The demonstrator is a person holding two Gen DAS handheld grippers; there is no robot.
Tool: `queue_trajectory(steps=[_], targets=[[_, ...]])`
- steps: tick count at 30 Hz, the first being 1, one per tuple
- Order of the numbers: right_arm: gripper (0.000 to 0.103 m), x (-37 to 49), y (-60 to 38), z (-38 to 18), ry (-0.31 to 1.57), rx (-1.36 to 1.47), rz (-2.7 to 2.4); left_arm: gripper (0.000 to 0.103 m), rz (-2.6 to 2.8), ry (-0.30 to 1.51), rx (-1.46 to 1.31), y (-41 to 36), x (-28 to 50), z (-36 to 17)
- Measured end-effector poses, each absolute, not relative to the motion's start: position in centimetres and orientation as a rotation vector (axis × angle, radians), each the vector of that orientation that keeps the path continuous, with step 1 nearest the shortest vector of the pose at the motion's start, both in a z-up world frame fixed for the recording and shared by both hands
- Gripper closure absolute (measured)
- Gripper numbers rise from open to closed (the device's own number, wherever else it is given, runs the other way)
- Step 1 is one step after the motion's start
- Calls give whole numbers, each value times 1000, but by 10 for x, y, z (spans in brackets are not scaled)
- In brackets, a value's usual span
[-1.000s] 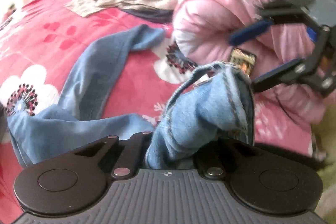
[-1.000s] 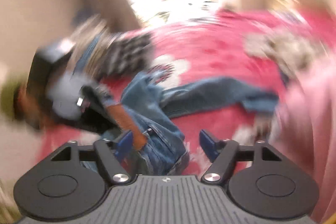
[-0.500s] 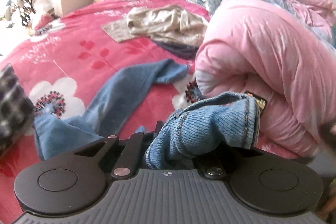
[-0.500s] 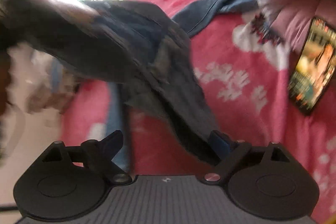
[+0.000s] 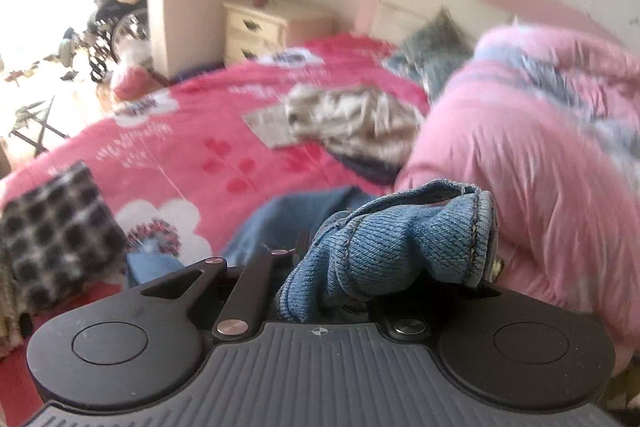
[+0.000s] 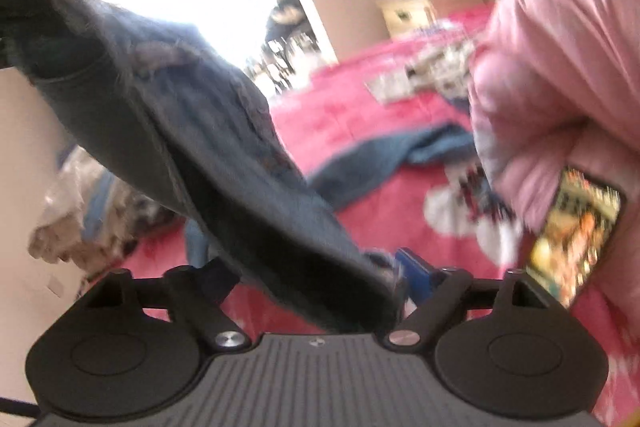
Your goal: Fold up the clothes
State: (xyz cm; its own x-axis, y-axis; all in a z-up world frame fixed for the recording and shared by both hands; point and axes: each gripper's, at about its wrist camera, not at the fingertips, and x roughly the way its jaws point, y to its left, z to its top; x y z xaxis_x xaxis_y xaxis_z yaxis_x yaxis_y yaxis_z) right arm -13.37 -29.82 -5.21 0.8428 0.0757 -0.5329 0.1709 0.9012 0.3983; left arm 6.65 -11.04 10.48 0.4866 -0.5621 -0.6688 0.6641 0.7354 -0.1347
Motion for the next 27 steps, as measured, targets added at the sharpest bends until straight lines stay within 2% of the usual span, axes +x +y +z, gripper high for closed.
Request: queue_trajectory(steps=[2, 5, 10, 12, 16, 27], targets=[[29, -134, -300, -40, 506, 447, -33, 97, -733, 726, 123, -106, 68, 121], [39, -133, -307, -21, 437, 431, 5, 97, -720, 677, 117, -104, 65, 140], [70, -129, -324, 16, 393, 394, 71, 97, -695, 615, 105, -98, 57, 162], [74, -130, -331, 38, 381, 372, 95, 97, -680, 597, 94, -94, 54, 168], [78, -133, -345, 90, 338, 303, 126, 97, -659, 546, 69, -83, 48, 184], [80, -113, -355, 233, 184, -58, 108, 97, -654, 352, 28, -75, 26, 245]])
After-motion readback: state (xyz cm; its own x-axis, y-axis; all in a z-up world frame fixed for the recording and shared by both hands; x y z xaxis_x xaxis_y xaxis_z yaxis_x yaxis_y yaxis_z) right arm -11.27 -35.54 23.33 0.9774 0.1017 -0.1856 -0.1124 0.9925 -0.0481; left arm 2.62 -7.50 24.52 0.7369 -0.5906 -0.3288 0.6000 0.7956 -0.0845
